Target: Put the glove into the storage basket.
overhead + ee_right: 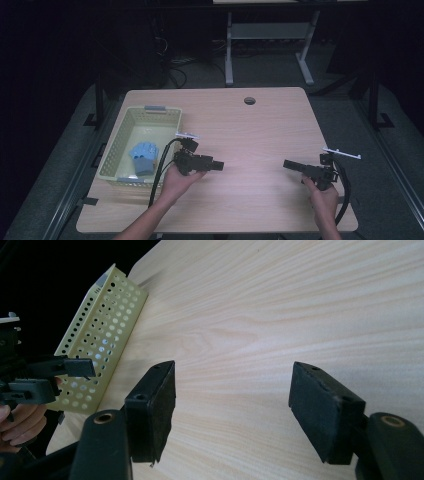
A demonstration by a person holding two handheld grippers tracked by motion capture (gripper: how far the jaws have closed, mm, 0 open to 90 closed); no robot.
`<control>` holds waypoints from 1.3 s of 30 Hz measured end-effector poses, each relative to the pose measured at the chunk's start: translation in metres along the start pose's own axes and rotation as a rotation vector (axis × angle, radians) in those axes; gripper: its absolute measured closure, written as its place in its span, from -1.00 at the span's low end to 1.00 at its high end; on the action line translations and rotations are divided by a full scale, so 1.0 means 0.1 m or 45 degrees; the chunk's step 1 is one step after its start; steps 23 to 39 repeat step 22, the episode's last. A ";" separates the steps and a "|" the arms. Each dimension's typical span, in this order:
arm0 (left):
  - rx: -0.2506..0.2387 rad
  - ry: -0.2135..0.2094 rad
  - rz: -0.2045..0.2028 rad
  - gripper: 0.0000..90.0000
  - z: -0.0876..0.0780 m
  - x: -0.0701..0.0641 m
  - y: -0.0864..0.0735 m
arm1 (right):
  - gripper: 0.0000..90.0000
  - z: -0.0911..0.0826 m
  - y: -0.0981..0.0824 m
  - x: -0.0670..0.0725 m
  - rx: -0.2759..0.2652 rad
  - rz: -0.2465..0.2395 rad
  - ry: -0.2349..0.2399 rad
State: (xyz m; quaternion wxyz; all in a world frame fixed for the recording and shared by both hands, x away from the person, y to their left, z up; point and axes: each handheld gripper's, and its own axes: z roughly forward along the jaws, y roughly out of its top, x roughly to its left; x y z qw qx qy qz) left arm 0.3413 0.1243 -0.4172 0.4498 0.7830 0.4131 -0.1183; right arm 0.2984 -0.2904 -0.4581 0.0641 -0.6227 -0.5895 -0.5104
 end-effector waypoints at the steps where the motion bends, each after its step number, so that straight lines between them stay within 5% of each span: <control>1: 0.002 0.000 0.009 -0.33 0.01 -0.01 -0.01 | -0.23 0.00 -0.01 0.00 0.005 -0.009 -0.002; 21: -0.025 -0.042 0.069 -0.35 0.06 -0.06 -0.38 | -0.33 -0.12 -0.28 0.03 0.011 -0.045 0.048; 39: -0.025 -0.042 0.069 -0.35 0.06 -0.06 -0.38 | -0.33 -0.12 -0.28 0.05 0.003 -0.056 0.054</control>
